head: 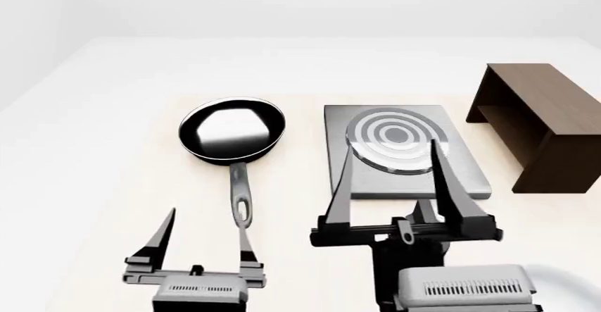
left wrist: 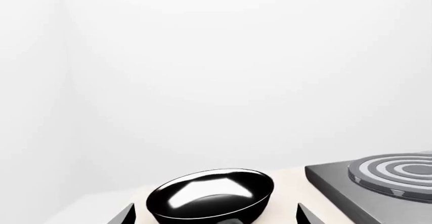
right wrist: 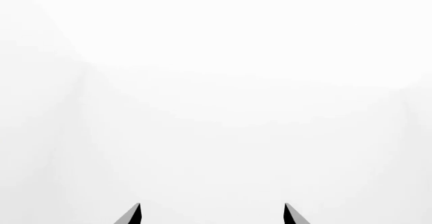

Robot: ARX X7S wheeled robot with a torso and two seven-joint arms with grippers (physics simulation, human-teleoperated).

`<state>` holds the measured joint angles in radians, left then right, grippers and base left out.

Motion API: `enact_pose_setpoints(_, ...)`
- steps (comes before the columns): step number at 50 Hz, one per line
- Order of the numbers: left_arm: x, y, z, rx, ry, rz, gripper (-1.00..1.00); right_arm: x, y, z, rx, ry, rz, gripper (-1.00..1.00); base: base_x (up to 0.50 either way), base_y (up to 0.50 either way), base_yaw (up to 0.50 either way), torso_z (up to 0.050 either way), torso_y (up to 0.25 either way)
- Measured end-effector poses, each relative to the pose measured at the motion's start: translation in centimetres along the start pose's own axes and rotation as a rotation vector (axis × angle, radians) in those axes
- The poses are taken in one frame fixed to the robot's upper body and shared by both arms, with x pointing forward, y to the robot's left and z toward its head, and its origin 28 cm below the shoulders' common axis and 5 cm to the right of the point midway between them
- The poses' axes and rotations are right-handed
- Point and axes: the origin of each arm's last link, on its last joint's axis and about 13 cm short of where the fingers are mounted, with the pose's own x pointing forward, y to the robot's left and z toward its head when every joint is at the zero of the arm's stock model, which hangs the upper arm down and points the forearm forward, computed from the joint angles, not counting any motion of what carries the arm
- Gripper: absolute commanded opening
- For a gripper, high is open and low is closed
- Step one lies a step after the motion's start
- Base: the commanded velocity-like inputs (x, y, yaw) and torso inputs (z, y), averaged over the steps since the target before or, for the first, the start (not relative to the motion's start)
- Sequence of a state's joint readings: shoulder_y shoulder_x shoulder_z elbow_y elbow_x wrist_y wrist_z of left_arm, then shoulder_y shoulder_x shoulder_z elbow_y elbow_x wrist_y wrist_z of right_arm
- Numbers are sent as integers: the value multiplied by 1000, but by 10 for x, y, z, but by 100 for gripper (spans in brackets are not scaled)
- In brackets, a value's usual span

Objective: Turn on the stove.

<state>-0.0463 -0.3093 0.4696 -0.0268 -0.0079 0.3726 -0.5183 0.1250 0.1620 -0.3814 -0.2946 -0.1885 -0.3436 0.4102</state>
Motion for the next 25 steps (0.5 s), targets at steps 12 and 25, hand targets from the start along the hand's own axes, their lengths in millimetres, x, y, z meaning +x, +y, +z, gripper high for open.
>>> enact_pose_setpoints(12, -4, -1, 5, 13, -22, 1, 100, -5, -3, -3, 2, 13, -12, 100, 0, 0, 0, 0, 0)
enact_pose_setpoints(25, -15, 2, 20, 34, -77, 4, 100, -11, -6, -11, -3, 40, -24, 100, 0, 0, 0, 0, 0)
